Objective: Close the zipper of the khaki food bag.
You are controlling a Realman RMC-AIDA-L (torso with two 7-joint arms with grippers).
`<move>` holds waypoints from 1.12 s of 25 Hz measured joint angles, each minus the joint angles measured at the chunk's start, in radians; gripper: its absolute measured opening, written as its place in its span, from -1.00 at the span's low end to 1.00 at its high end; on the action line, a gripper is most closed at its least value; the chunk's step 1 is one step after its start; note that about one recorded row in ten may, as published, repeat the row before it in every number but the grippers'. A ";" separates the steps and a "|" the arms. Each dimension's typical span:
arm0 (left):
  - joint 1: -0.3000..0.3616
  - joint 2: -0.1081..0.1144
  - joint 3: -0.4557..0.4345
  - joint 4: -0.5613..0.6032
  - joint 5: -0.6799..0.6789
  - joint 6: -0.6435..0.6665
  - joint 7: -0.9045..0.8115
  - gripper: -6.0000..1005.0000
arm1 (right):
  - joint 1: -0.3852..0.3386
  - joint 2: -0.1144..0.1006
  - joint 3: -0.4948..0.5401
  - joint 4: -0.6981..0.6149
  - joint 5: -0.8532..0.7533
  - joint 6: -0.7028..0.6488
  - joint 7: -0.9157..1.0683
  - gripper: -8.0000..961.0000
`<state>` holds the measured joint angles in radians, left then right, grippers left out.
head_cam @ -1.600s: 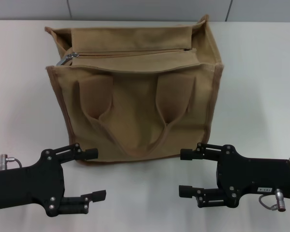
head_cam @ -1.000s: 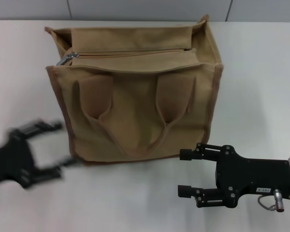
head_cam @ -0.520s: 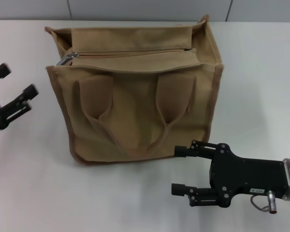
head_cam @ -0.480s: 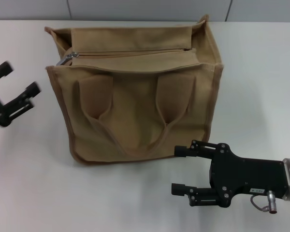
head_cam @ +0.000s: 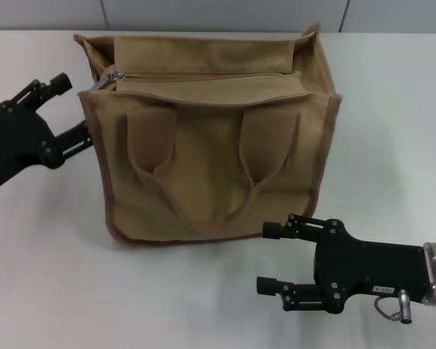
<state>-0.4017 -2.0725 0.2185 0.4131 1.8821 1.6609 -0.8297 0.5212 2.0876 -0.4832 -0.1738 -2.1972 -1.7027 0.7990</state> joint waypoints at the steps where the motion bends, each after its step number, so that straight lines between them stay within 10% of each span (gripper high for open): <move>1: -0.004 0.000 0.000 -0.005 -0.007 -0.013 0.000 0.67 | 0.000 0.000 0.000 0.002 0.000 0.000 0.000 0.65; 28: -0.006 -0.003 0.006 -0.093 -0.109 -0.016 0.084 0.11 | 0.011 0.000 0.000 0.008 0.013 0.019 -0.001 0.65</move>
<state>-0.4075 -2.0754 0.2249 0.3197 1.7732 1.6452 -0.7460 0.5324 2.0877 -0.4831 -0.1657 -2.1842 -1.6840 0.7977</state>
